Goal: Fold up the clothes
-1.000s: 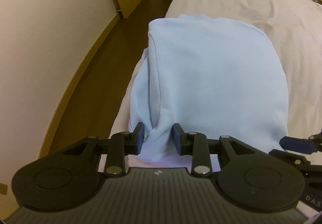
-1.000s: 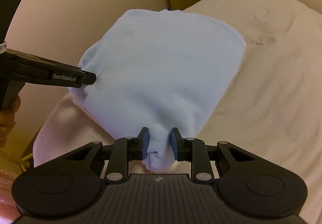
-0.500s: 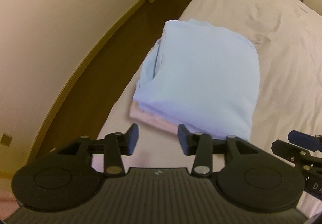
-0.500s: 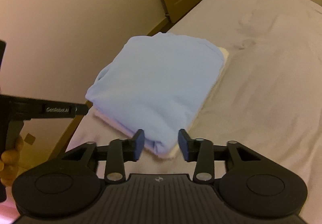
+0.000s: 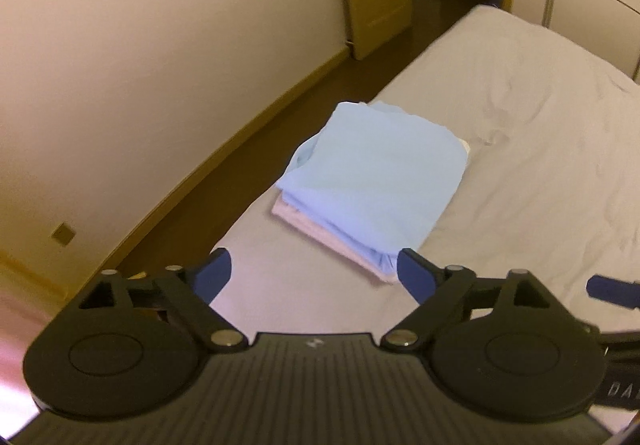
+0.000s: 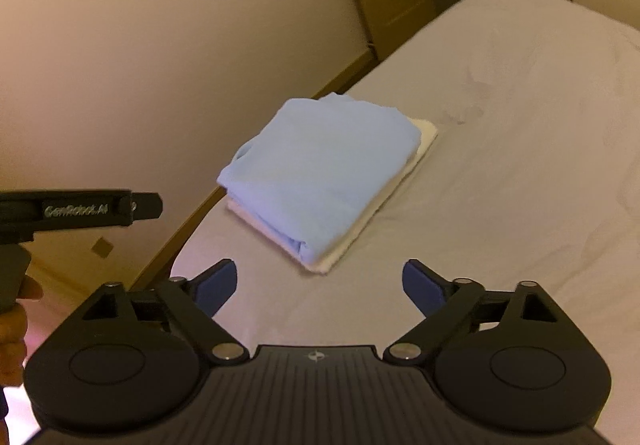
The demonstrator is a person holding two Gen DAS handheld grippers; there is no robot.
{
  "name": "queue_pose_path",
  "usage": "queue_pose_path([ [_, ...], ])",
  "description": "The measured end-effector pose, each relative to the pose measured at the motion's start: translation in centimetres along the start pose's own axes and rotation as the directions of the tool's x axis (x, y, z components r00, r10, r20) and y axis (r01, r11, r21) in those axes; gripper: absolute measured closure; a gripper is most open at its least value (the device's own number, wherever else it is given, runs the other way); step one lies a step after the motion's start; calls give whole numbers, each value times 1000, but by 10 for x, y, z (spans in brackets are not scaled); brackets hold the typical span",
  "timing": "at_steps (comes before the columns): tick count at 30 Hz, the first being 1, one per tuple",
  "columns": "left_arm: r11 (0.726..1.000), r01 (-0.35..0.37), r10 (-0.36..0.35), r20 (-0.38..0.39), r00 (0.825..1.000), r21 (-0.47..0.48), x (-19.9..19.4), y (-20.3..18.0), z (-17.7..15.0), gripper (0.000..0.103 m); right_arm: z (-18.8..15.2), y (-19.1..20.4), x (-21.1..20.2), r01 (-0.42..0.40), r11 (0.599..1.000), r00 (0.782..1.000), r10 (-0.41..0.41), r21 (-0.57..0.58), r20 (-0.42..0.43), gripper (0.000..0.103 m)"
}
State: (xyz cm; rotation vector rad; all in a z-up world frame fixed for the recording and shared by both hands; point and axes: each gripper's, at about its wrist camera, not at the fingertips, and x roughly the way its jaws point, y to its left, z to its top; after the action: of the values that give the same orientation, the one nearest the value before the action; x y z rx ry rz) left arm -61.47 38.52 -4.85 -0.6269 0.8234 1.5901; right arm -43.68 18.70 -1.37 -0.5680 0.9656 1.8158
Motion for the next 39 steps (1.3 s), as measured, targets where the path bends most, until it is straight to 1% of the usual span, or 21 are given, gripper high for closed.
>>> queue_pose_path([
  [3, 998, -26, 26, 3, 1000, -49, -32, -7, -21, 5, -5, -7, -29, -22, 999, 1000, 22, -43, 0, 7],
  [6, 995, -67, 67, 9, 998, -78, -60, -13, -40, 1, -12, -11, -53, -34, 996, 999, 34, -83, -3, 3],
  [9, 989, -111, 114, 26, 993, -93, -83, -19, -55, 1, -18, -12, -71, -49, 991, 999, 49, -125, -5, 2],
  [12, 986, -134, 140, 52, 989, -102, -105, -25, -70, 1, -24, -10, -85, -54, 983, 999, 53, -176, -9, 2],
  [14, 982, -157, 165, 69, 984, -107, -117, -27, -77, 1, -28, -7, -93, -44, 977, 999, 45, -209, 0, 2],
  [17, 967, -232, 243, 104, 964, -107, -133, -36, -84, 1, -30, -4, -100, -41, 969, 999, 43, -243, 3, 2],
  [18, 963, -243, 256, 111, 960, -118, -139, -37, -86, 1, -31, -3, -103, -41, 967, 999, 43, -250, 5, 2],
  [21, 960, -227, 247, 116, 962, -165, -155, -36, -93, 1, -32, -2, -111, -31, 964, 999, 36, -262, 14, 2],
  [23, 959, -196, 219, 93, 971, -205, -162, -34, -94, 1, -31, -2, -117, -31, 963, 999, 38, -266, 20, 1],
  [26, 962, -131, 149, 58, 987, -240, -166, -30, -94, 1, -31, -4, -125, -35, 965, 999, 41, -261, 20, 1],
  [28, 960, -126, 145, 62, 987, -251, -169, -31, -95, 1, -31, -6, -129, -39, 966, 999, 44, -255, 15, 1],
  [29, 958, -134, 157, 75, 985, -252, -172, -33, -96, 1, -31, -7, -131, -39, 967, 999, 43, -252, 10, 1],
  [30, 956, -141, 168, 84, 982, -259, -173, -34, -98, 1, -31, -8, -133, -36, 967, 999, 39, -251, 7, 1],
  [32, 944, -154, 184, 79, 980, -290, -176, -35, -100, 1, -32, -7, -138, -36, 965, 999, 39, -260, 8, 1],
  [33, 939, -152, 181, 66, 981, -308, -174, -34, -98, 1, -32, -7, -140, -35, 963, 999, 39, -267, 9, 1],
  [35, 926, -130, 151, 33, 988, -356, -171, -29, -99, 1, -33, -5, -142, -32, 960, 999, 36, -278, 8, 1],
  [39, 913, -94, 99, -6, 995, -397, -164, -24, -103, 1, -34, -5, -143, -38, 958, 999, 37, -284, -9, 1],
])
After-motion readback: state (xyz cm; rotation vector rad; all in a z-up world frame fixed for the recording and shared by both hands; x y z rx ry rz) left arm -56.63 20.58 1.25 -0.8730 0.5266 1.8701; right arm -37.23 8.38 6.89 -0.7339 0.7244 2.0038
